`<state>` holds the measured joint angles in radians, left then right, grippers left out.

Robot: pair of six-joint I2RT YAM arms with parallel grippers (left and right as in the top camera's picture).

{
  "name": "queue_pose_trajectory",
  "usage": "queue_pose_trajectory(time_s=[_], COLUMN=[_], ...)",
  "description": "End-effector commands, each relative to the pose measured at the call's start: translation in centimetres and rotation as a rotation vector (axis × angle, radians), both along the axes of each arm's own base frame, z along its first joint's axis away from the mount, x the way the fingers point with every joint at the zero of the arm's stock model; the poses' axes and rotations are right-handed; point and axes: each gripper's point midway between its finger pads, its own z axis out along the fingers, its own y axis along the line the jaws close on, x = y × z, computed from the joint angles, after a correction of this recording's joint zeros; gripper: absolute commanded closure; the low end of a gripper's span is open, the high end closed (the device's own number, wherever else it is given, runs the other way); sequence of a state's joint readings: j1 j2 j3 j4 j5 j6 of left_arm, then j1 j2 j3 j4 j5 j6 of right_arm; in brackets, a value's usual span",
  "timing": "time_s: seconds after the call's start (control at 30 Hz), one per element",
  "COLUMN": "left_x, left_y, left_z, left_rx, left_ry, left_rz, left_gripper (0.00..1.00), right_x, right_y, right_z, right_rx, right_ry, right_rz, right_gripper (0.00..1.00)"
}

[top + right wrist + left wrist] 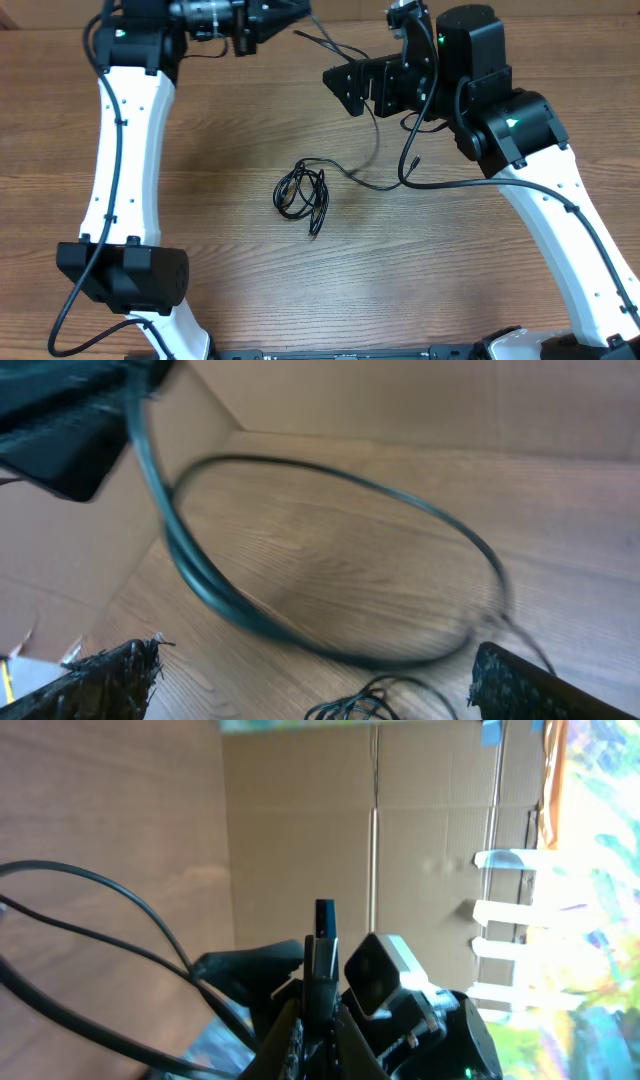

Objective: Untangle cables

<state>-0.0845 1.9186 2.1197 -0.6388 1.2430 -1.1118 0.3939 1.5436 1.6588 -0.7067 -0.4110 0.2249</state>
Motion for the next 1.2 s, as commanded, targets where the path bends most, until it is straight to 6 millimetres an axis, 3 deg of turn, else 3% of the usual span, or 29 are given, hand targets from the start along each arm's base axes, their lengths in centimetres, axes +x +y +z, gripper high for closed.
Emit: queue_pose_trajectory(time_s=[0.0,0.07,0.1,0.13,0.17,0.33,0.4,0.53,0.67,0.73,0.87,0.97,1.0,1.17], left_x=[-1.8,-2.1,-2.3,-2.4,-2.4,-2.1,-2.0,-1.6,-1.5,-1.6,-1.5,-1.0,-0.9,-0.3], left_y=[-1.1,-1.5,-1.7,-1.8,-1.8,-1.2,-1.0,-0.4,0.2,0.2,0.0,0.1,0.2,0.4], left_z=[2.0,2.0,2.1,2.1,2.1,2.1,2.1,2.0,1.6,1.4,1.3,1.1,1.1,0.8], left_rx=[-0.04,-0.042,-0.044,-0.045,-0.045,-0.038,-0.037,-0.027,-0.021,-0.02,-0.025,-0.027,-0.028,-0.023], left_ry=[0.061,0.067,0.068,0.067,0.065,0.034,0.026,-0.018,0.007,0.024,0.069,0.135,0.147,0.179], left_rz=[-0.042,-0.056,-0.062,-0.068,-0.07,-0.057,-0.053,-0.04,-0.03,-0.028,-0.019,0.023,0.033,0.075], left_gripper=[0.96,0.96,0.96,0.96,0.96,0.96,0.96,0.96,0.96,0.96,0.96,0.96,0.96,0.96], right_x=[0.0,0.9,1.4,1.8,2.3,4.4,4.6,4.6,4.6,4.6,3.7,1.8,1.2,-0.7], right_y=[-0.3,-1.3,-1.8,-2.5,-3.2,-9.3,-11.1,-14.4,-16.3,-15.1,-9.1,-4.8,-4.0,-1.7], right_z=[1.5,1.4,1.3,1.2,1.0,0.3,0.0,-0.6,-1.2,-1.5,-0.8,0.4,0.6,1.2], right_rx=[-0.037,-0.076,-0.096,-0.118,-0.143,-0.204,-0.215,-0.223,-0.176,-0.12,-0.022,0.075,0.098,0.141], right_ry=[-0.097,-0.121,-0.128,-0.134,-0.138,-0.089,-0.072,-0.031,0.028,0.07,0.085,0.096,0.105,0.123], right_rz=[-0.006,-0.069,-0.101,-0.142,-0.185,-0.575,-0.672,-0.83,-0.907,-0.837,-0.47,-0.208,-0.16,-0.019], right_gripper=[0.0,0.04,0.13,0.31,0.4,0.69,0.74,0.74,0.75,0.74,0.65,0.46,0.39,0.24])
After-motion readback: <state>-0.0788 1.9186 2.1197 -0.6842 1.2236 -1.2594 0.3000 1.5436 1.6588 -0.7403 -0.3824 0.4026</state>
